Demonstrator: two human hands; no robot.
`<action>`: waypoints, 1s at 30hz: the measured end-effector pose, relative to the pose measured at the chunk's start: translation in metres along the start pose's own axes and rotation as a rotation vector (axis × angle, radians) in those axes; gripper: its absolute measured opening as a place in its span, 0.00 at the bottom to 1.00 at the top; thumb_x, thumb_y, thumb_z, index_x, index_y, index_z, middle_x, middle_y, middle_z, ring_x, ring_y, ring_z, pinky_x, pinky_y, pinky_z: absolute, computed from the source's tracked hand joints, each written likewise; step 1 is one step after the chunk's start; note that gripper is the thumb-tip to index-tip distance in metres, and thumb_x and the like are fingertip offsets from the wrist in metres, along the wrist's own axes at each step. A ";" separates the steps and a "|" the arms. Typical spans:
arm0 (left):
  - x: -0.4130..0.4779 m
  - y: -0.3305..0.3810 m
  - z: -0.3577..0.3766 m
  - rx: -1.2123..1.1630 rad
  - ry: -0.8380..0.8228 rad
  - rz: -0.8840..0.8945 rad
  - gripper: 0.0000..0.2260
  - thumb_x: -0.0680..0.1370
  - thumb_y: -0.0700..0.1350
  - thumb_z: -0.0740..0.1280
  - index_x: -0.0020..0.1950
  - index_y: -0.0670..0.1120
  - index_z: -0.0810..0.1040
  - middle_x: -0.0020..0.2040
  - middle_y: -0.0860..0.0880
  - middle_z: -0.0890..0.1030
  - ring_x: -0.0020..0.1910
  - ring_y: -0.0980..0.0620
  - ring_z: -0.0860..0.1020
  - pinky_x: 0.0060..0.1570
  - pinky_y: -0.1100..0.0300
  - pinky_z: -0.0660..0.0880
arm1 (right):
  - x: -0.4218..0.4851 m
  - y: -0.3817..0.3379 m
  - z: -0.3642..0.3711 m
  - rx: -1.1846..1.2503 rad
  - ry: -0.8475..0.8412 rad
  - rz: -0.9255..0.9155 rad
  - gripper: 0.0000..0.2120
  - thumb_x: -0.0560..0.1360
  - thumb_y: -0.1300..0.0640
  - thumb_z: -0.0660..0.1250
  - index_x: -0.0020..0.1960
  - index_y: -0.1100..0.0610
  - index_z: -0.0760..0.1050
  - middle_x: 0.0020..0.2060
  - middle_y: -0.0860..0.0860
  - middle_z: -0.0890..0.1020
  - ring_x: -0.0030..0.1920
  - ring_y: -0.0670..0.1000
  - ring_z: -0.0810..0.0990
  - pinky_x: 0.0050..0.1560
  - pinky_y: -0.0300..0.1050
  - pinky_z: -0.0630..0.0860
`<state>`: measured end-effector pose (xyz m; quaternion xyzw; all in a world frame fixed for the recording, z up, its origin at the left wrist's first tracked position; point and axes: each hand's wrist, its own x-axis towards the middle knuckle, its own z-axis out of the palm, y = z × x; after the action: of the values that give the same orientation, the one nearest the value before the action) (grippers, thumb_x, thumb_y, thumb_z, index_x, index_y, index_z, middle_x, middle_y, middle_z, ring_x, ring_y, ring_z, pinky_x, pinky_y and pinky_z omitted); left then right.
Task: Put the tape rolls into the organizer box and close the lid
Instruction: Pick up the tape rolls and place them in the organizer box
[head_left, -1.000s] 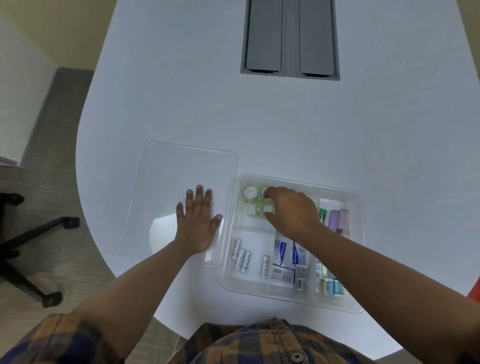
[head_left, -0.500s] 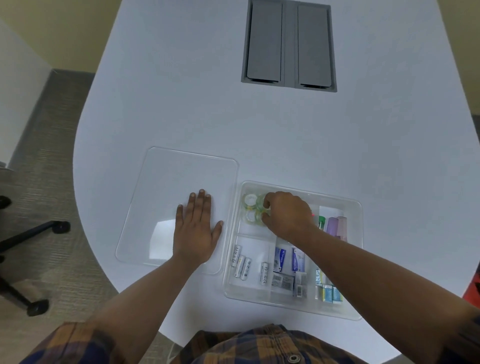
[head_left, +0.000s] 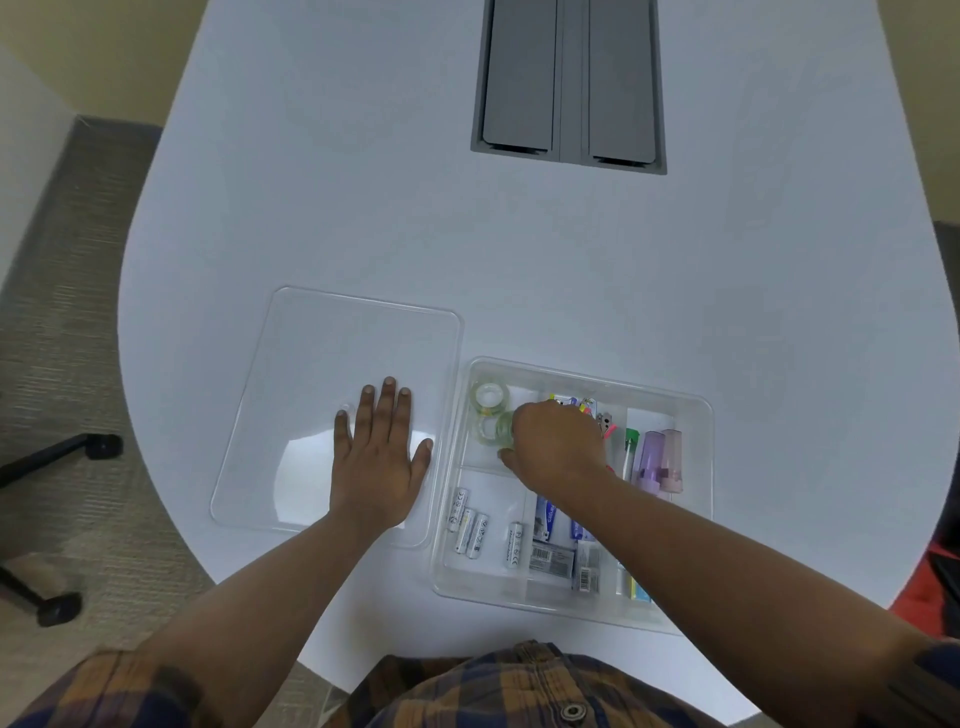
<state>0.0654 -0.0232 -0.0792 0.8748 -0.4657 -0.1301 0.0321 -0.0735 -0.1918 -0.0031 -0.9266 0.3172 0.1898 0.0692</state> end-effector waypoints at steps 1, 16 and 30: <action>0.000 0.000 0.000 0.003 0.000 -0.001 0.30 0.80 0.58 0.48 0.78 0.45 0.50 0.79 0.44 0.51 0.78 0.44 0.50 0.74 0.40 0.49 | 0.000 -0.001 0.000 -0.008 0.003 0.005 0.12 0.71 0.47 0.68 0.37 0.53 0.69 0.34 0.53 0.78 0.35 0.56 0.79 0.30 0.42 0.64; 0.000 0.000 0.001 0.014 -0.009 0.000 0.30 0.80 0.58 0.49 0.79 0.45 0.49 0.79 0.45 0.50 0.78 0.44 0.49 0.74 0.41 0.48 | 0.004 -0.006 -0.025 -0.250 -0.168 -0.266 0.14 0.65 0.70 0.65 0.32 0.57 0.62 0.30 0.51 0.69 0.34 0.55 0.73 0.26 0.41 0.58; 0.000 -0.002 -0.003 -0.002 -0.054 0.006 0.30 0.80 0.58 0.46 0.79 0.45 0.49 0.80 0.44 0.49 0.78 0.43 0.47 0.74 0.40 0.49 | 0.019 0.007 -0.055 0.012 -0.288 -0.241 0.08 0.70 0.55 0.67 0.49 0.52 0.78 0.47 0.52 0.80 0.45 0.56 0.79 0.44 0.49 0.76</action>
<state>0.0677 -0.0225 -0.0766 0.8695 -0.4690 -0.1539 0.0206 -0.0472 -0.2214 0.0402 -0.9208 0.1917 0.3087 0.1415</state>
